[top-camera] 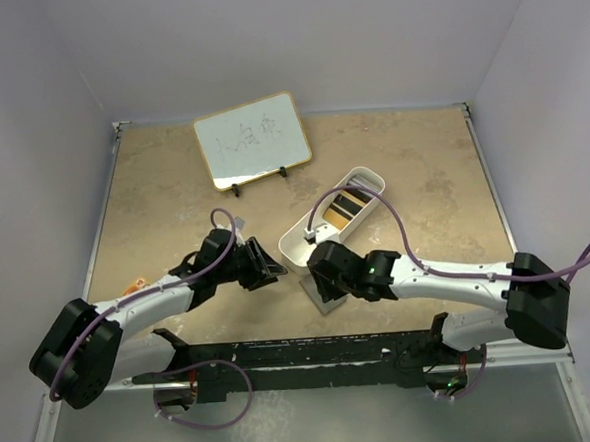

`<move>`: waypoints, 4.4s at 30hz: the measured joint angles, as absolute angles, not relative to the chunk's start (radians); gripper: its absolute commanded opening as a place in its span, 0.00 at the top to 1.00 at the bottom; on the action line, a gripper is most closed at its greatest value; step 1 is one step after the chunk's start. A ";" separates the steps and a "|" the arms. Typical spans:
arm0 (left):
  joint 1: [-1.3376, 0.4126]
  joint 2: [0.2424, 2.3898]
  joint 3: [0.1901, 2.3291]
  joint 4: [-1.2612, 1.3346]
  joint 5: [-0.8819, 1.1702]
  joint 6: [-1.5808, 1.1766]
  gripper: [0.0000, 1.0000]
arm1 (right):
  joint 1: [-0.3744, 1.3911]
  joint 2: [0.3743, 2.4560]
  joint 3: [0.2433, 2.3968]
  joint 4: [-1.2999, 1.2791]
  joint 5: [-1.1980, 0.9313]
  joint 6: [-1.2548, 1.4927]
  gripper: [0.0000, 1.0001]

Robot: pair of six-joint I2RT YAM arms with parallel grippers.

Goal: Put the credit cards into the card holder
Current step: Open the card holder at the center of the board.

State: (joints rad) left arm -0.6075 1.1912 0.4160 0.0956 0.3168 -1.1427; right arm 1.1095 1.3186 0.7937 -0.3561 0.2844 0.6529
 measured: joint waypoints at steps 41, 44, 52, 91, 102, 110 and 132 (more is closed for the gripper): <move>-0.637 1.191 0.345 0.175 0.303 -1.213 0.56 | 1.106 1.540 0.839 -0.315 0.398 0.533 0.72; -0.637 1.185 0.345 0.160 0.303 -1.212 0.56 | 1.106 1.540 0.837 -0.309 0.400 0.543 0.84; -0.637 1.157 0.346 0.132 0.303 -1.211 0.56 | 1.106 1.525 0.830 -0.318 0.397 0.601 1.00; -0.642 1.120 0.270 0.294 0.399 -1.293 1.00 | 1.106 1.267 0.701 -0.129 0.198 0.949 1.00; -0.644 1.116 0.336 0.158 0.411 -1.178 1.00 | 1.106 1.147 0.622 -0.236 0.207 0.954 0.97; -0.644 1.126 0.350 0.137 0.412 -1.166 1.00 | 1.106 1.149 0.623 -0.238 0.178 0.952 0.48; -0.644 1.114 0.369 0.114 0.424 -1.158 1.00 | 1.106 1.265 0.654 -0.195 0.170 0.941 0.70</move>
